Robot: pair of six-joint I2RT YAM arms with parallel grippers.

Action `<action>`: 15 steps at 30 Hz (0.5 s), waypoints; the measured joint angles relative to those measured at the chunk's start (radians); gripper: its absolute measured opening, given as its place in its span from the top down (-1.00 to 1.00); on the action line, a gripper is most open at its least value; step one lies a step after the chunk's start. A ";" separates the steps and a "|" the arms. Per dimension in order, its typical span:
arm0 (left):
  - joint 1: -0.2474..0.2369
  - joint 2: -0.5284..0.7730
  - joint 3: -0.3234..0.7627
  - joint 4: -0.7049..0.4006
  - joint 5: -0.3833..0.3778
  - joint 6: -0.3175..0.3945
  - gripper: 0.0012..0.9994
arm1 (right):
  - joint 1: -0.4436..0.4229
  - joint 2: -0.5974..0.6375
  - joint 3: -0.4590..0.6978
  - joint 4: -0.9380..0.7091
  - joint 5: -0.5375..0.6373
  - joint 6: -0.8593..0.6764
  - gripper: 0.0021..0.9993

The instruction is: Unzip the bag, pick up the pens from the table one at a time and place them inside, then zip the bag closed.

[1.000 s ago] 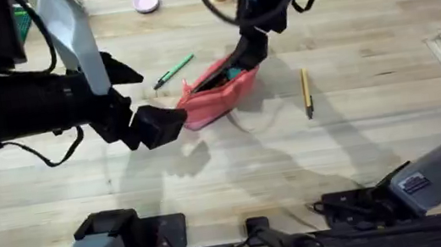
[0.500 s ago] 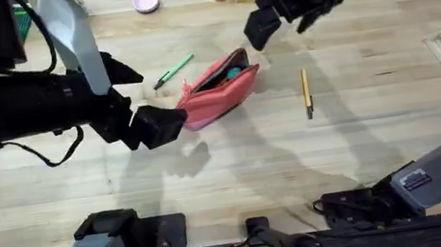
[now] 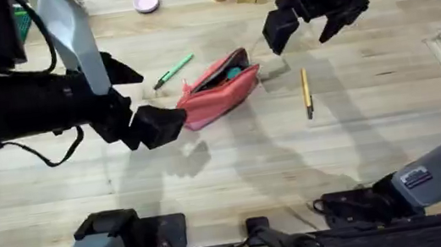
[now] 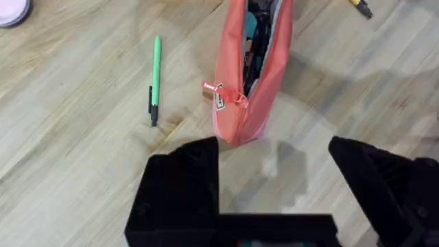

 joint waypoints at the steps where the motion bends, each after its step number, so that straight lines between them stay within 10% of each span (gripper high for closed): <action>1: 0.000 0.000 0.000 0.000 0.000 0.000 -0.99 | -0.006 0.000 0.000 -0.001 0.000 0.007 -0.99; 15: 0.000 0.000 0.000 0.000 0.000 0.000 -0.99 | -0.056 -0.063 -0.162 0.044 0.000 0.072 -0.99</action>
